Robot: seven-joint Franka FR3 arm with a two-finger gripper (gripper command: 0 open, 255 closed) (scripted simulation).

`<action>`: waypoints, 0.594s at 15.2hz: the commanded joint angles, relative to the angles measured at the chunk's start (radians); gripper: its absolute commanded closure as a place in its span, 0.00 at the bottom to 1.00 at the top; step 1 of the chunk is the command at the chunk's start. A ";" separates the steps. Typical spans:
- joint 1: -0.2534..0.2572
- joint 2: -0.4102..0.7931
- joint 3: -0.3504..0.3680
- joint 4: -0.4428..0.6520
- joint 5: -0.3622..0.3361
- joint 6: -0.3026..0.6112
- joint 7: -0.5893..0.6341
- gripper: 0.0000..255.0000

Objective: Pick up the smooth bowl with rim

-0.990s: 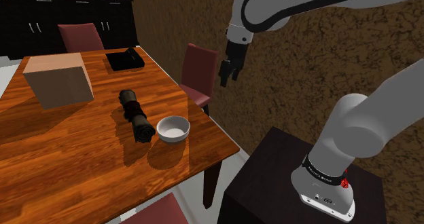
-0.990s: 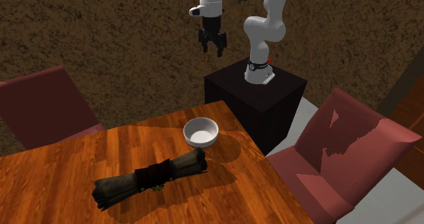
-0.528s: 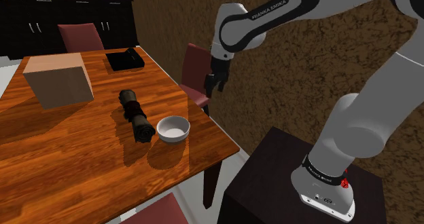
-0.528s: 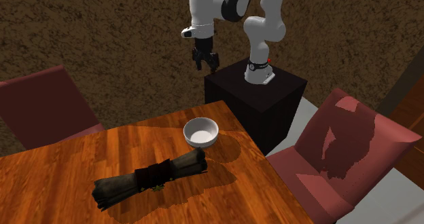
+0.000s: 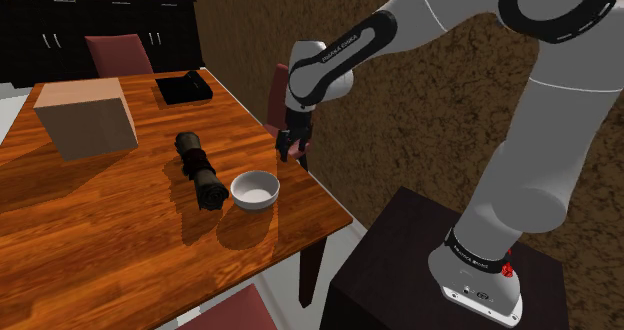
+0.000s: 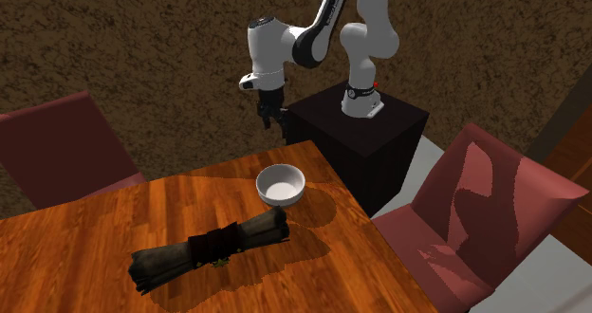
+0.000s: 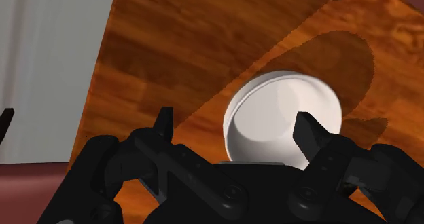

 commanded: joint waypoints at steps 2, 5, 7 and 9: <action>0.009 0.116 0.011 0.069 0.016 0.044 0.005 0.00; 0.012 0.234 0.019 0.155 0.028 0.072 0.003 0.00; 0.014 0.313 0.023 0.219 0.034 0.085 0.004 0.00; 0.015 0.352 0.026 0.244 0.038 0.098 0.002 0.00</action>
